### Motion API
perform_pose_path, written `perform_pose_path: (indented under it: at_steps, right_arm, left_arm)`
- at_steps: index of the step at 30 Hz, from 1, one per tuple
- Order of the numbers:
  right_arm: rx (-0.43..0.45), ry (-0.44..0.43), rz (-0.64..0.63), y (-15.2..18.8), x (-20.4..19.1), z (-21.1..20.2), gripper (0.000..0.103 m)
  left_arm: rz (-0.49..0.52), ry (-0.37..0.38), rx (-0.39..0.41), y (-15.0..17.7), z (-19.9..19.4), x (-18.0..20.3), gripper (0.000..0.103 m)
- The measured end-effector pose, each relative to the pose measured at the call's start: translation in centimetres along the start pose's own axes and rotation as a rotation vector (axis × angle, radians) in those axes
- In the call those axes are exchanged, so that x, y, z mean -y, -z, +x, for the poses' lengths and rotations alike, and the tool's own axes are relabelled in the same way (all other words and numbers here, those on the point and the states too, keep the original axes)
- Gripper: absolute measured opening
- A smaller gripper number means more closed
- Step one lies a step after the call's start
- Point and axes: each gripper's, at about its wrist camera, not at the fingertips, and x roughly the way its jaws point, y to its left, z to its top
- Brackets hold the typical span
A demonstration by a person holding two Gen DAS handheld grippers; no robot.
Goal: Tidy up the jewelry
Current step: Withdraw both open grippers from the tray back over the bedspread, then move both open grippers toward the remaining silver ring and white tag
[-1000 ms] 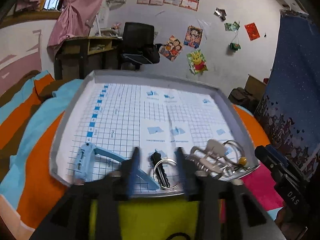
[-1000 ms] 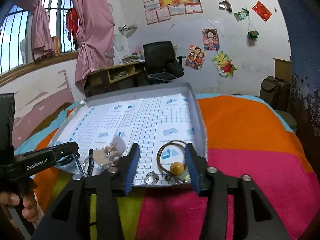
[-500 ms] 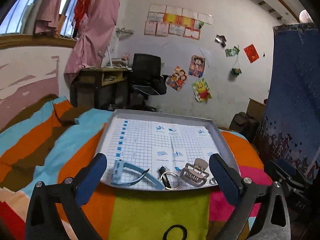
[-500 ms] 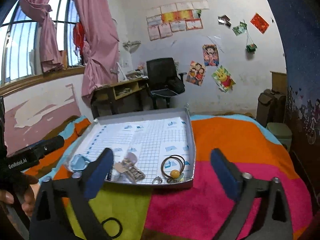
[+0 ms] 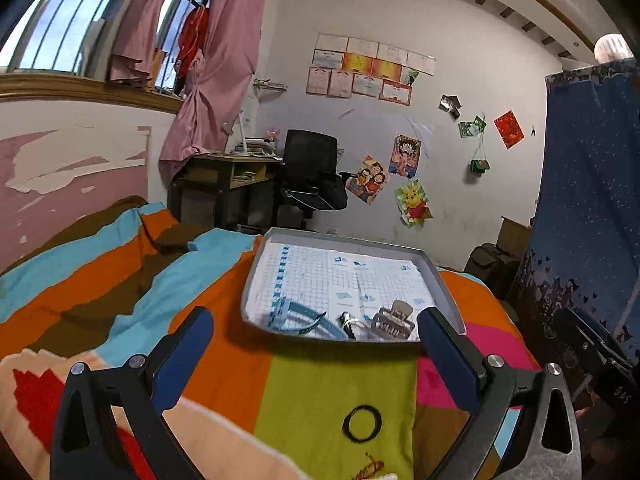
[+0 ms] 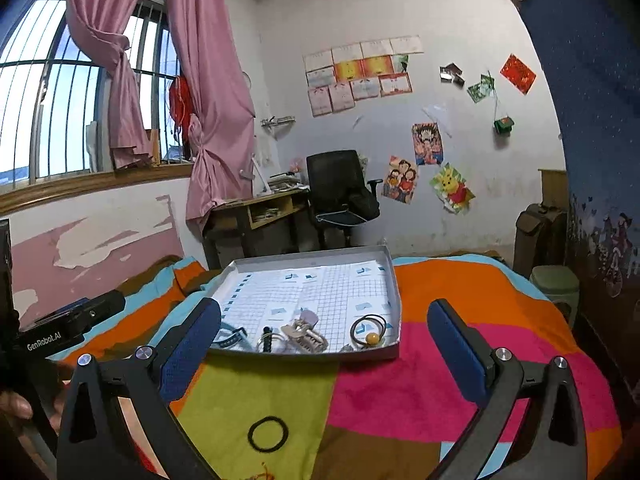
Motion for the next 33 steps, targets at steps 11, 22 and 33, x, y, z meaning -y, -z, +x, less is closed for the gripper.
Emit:
perform_pose_path:
  at_steps: [11,22,33]
  right_arm:
    - [0.0,-0.041,-0.019,1.9,-2.1,-6.9,0.102]
    - [-0.061,-0.047,-0.036,5.1,-3.2,-10.6,0.102]
    - [-0.137,-0.017,0.031,8.3,-3.6,-13.6,0.102]
  left_arm:
    - [-0.001,-0.005,0.008,2.7,-6.0,-2.2,0.103]
    - [0.029,-0.005,-0.013,5.4,-10.5,-3.6,0.103]
    - [0.004,0.015,-0.038,8.3,-12.4,-5.0,0.103]
